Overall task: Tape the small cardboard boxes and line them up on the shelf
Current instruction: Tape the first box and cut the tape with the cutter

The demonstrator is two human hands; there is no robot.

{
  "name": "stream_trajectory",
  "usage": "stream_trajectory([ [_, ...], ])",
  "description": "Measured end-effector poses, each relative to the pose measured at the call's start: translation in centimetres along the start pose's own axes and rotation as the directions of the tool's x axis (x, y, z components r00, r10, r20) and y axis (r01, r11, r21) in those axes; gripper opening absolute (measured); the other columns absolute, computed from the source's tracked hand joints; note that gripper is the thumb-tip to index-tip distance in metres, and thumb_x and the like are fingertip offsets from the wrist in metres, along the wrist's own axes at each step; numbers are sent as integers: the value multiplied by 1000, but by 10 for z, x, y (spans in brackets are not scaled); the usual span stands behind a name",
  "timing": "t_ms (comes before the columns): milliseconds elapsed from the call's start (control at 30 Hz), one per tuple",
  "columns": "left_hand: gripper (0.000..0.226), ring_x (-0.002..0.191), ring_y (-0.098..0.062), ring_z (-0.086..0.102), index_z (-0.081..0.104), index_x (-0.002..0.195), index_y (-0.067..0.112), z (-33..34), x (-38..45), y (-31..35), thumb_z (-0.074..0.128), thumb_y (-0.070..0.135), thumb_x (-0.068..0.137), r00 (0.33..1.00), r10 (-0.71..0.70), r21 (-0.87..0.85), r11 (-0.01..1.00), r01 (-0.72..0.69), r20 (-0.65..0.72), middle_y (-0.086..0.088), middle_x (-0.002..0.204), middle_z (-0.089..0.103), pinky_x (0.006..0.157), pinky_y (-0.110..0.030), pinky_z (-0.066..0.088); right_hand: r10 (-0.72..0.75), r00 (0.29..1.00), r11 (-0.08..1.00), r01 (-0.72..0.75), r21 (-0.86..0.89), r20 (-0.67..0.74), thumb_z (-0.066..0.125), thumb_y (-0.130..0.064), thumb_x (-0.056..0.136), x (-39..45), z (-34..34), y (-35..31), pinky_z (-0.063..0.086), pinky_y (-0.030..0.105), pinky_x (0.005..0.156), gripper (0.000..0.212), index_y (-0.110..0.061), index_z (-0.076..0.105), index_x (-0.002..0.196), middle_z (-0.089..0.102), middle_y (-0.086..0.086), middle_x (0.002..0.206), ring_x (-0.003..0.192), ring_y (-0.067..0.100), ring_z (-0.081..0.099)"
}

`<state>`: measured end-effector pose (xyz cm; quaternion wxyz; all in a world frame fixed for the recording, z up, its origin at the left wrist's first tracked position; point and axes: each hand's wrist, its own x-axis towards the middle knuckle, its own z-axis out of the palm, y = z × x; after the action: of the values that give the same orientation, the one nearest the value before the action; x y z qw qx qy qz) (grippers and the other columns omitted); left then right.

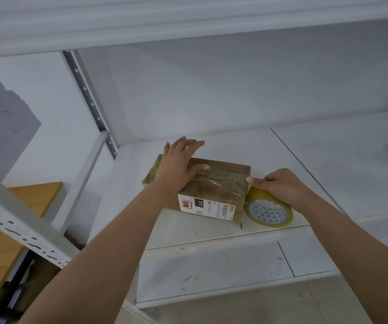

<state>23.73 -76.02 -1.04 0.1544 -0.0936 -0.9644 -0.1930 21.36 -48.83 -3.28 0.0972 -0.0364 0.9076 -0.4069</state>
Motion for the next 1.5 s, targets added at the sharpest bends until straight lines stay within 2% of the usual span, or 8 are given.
stream_trajectory([
  [200,34,126,-30,45,50,131,8,-23,-61,-61,52,16,98,803,-497,-194,868,458,-329,-13,134,49,101,-36,38,-33,998,991,26,-130,-53,63,-74,71,19,31,-17,55,36,63,65,-10,70,62,67,7,62,57,21,67],
  [300,42,125,-35,44,45,132,4,-16,-96,-89,54,25,96,698,-713,46,697,716,-60,-18,135,44,99,-44,40,-41,998,989,32,-144,-58,64,-74,71,28,48,-27,56,39,66,66,-8,71,65,68,8,64,60,21,67],
  [467,50,123,-35,45,48,130,6,13,-131,-101,51,43,97,580,-776,353,630,692,248,-17,131,43,100,-42,43,-33,999,990,28,-139,-31,66,-74,70,36,65,-36,51,32,60,66,-8,70,65,67,6,65,61,19,65],
  [833,18,105,-23,56,62,108,13,3,-122,-95,55,15,93,658,-489,241,867,436,572,-4,109,61,86,-27,42,30,999,996,-32,-83,-35,68,-74,67,39,66,-31,52,30,59,65,-9,70,64,68,5,64,61,18,66],
  [933,12,92,-26,66,57,97,10,-20,-101,-67,60,9,85,624,-293,-164,806,569,724,-9,95,62,79,-31,48,46,999,995,-46,-89,-1,67,-75,67,37,67,-32,52,29,60,65,-10,70,68,68,3,66,62,16,66],
  [1100,16,56,-7,46,53,86,13,-35,-46,-13,44,21,97,811,-118,-556,671,490,573,5,69,55,62,-20,41,73,990,995,-63,-78,125,68,-69,73,30,70,-34,49,25,58,62,-7,71,74,70,5,73,65,15,66],
  [1300,36,50,-3,49,61,76,14,10,1,11,42,25,104,907,-43,-528,802,281,418,5,64,55,53,-15,42,48,933,993,-83,83,358,68,-20,88,18,54,-27,50,29,81,18,-8,71,100,71,12,101,90,21,66],
  [1500,38,45,-10,50,59,71,16,59,7,-10,42,24,104,970,-110,-551,806,215,216,7,58,55,54,-25,42,34,947,984,-88,155,321,69,-16,88,18,47,-12,52,31,84,26,-18,65,114,67,9,105,98,23,65],
])
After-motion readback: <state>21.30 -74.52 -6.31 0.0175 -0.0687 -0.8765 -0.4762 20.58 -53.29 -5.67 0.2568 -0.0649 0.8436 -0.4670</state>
